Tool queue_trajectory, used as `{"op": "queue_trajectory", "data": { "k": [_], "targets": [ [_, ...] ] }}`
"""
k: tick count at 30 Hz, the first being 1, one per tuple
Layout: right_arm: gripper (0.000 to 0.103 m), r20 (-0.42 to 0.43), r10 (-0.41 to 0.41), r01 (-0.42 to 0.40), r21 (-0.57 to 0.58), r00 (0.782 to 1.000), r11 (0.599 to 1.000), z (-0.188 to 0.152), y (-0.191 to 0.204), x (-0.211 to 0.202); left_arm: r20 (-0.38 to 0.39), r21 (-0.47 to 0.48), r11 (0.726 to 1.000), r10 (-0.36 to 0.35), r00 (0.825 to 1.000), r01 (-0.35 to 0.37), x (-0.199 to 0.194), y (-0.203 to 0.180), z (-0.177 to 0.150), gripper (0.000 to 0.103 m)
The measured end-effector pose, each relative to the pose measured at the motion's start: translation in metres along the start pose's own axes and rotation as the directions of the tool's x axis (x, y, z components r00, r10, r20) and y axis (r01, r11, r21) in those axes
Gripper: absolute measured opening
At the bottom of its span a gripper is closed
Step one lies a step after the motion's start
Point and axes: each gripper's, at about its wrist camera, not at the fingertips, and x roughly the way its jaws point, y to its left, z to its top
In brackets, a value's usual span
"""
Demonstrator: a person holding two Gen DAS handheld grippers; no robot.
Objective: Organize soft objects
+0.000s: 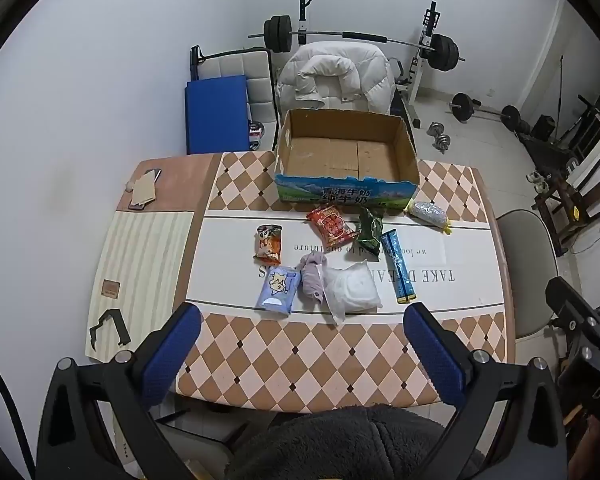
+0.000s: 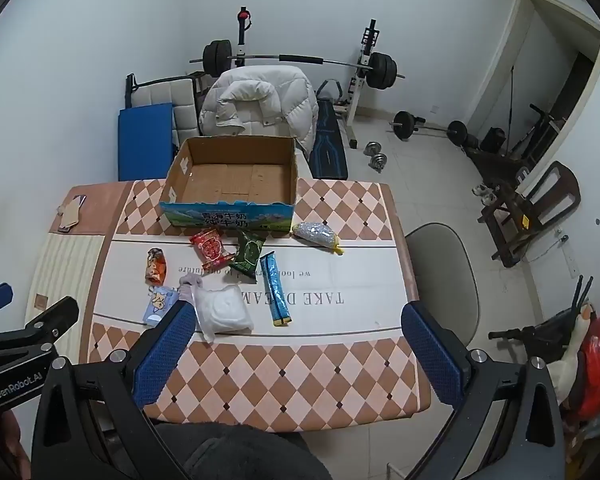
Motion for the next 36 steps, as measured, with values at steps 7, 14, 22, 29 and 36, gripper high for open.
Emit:
{"op": "queue_trajectory", "data": {
  "k": [7,14,22,29,36],
  "targets": [
    [0.103,0.027,-0.031,0.032,-0.025,0.999,0.999,-0.002,0.004,0.0,0.012,-0.003,1.0,0.006,1.0,-0.006,-0.005,-0.007,0.004,0.103],
    [0.103,0.018,-0.024,0.024,-0.019,1.0,1.0,0.0,0.003,-0.003,0.023,-0.007,1.0,-0.003,1.0,0.003,-0.002,-0.004,0.005,0.103],
    [0.103,0.025,-0.019,0.02,-0.022,1.0,1.0,0.006,0.006,-0.008,0.047,-0.001,1.0,-0.009,0.999,0.009,-0.015,0.001,0.01,0.103],
    [0.103,0.036,-0.028,0.028,-0.014,0.999,1.0,0.006,0.006,-0.01,0.054,-0.001,1.0,-0.017,0.998,0.017,-0.017,0.0,0.013,0.103],
    [0.103,0.041,-0.028,0.028,-0.01,0.999,1.0,0.005,0.006,-0.01,0.07,0.002,1.0,-0.03,0.997,0.03,-0.018,-0.001,0.008,0.103]
  ]
}}
